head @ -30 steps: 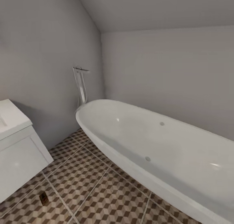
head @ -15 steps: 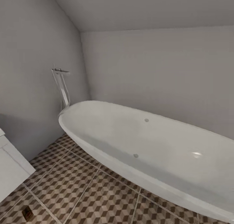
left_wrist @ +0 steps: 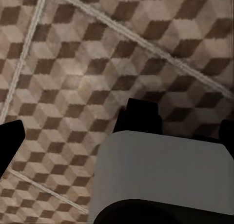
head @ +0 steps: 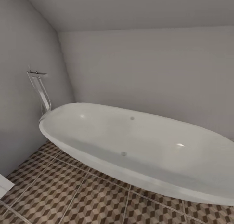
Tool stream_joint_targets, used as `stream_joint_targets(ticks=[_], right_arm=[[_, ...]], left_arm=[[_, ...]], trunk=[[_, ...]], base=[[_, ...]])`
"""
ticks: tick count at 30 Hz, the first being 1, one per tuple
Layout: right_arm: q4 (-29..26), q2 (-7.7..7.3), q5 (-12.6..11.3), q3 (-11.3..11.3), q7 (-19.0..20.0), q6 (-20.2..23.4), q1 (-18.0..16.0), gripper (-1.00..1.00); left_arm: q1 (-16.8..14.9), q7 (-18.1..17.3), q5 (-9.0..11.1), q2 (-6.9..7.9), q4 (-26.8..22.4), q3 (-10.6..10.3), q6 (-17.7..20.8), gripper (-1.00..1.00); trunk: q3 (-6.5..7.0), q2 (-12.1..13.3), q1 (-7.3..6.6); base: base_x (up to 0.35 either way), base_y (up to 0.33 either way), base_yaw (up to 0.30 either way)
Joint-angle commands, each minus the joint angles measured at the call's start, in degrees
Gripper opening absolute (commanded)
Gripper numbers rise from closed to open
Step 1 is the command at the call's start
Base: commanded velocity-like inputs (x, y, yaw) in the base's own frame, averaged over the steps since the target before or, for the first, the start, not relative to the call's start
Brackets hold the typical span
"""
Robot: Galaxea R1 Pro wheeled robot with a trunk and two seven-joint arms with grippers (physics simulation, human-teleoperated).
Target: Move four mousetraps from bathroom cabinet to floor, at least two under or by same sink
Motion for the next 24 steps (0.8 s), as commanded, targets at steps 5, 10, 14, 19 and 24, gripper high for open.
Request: stream_joint_targets(ticks=[5, 10, 14, 19, 24], right_arm=[[0.15, 0.0, 0.47, -0.49, -0.28, -0.3, -0.08, 1.0], [0.14, 0.0, 0.47, -0.49, -0.28, -0.3, -0.08, 1.0], [0.16, 0.0, 0.47, -0.49, -0.28, -0.3, -0.08, 1.0], [0.17, 0.0, 0.47, -0.49, -0.28, -0.3, -0.08, 1.0], [0.21, 0.0, 0.49, -0.49, -0.28, -0.3, -0.08, 1.0]], left_arm=[[-0.02, 0.11, 0.4, 0.0, 0.01, -0.47, 0.14, 1.0], [-0.02, 0.1, 0.4, -0.01, 0.01, -0.46, 0.14, 1.0], [-0.02, 0.11, 0.4, 0.0, 0.01, -0.48, 0.14, 1.0], [-0.02, 0.11, 0.4, 0.01, 0.01, -0.48, 0.14, 1.0], [-0.02, 0.12, 0.4, 0.01, 0.01, -0.49, 0.14, 1.0]], trunk=[[-0.04, -0.02, -0.01], [-0.04, -0.02, -0.01], [-0.04, -0.02, -0.01], [-0.04, -0.02, -0.01], [-0.04, -0.02, -0.01]], base=[[0.0, 0.0, -0.299], [0.0, 0.0, -0.299], [0.0, 0.0, -0.299], [0.0, 0.0, -0.299], [0.0, 0.0, -0.299]])
